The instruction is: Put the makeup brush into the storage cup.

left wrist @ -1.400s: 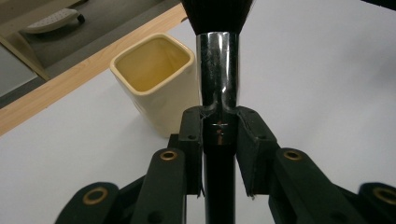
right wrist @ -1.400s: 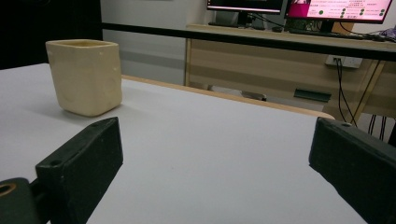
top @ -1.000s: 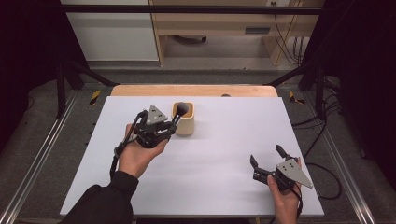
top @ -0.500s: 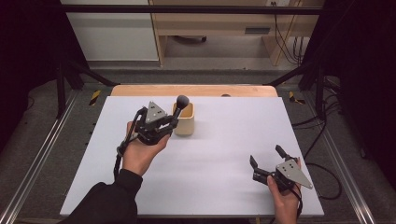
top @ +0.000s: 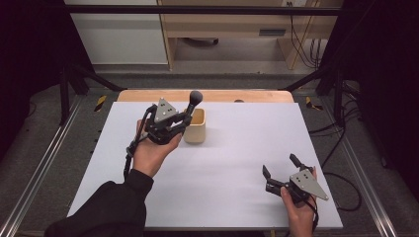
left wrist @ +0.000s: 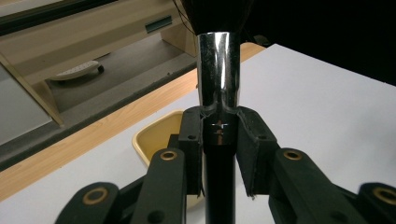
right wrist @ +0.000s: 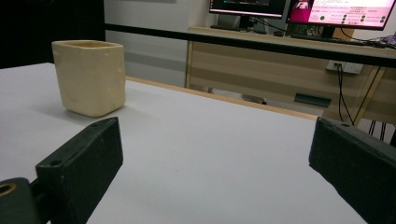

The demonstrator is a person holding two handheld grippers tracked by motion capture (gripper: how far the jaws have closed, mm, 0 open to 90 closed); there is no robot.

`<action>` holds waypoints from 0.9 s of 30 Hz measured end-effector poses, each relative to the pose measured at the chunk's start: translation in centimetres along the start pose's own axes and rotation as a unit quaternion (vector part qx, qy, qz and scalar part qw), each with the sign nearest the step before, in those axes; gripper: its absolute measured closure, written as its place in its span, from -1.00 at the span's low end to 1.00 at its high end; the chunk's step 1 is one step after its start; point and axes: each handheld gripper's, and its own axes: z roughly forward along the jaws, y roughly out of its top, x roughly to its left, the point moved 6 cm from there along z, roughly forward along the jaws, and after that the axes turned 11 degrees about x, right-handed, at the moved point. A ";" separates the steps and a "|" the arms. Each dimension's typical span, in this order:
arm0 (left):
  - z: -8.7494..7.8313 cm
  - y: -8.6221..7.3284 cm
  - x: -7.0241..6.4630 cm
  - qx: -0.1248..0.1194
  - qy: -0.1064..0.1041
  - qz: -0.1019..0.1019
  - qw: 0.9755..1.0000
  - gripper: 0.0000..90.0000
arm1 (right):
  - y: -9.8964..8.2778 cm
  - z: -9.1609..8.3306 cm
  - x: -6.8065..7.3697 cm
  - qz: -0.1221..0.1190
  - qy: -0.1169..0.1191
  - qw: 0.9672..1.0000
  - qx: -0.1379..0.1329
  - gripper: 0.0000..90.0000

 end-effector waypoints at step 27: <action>-0.1 -0.5 0.9 -0.036 0.038 -0.033 0.998 0.62 | 0.1 -0.1 0.2 -0.001 -0.003 1.000 -0.002 -0.93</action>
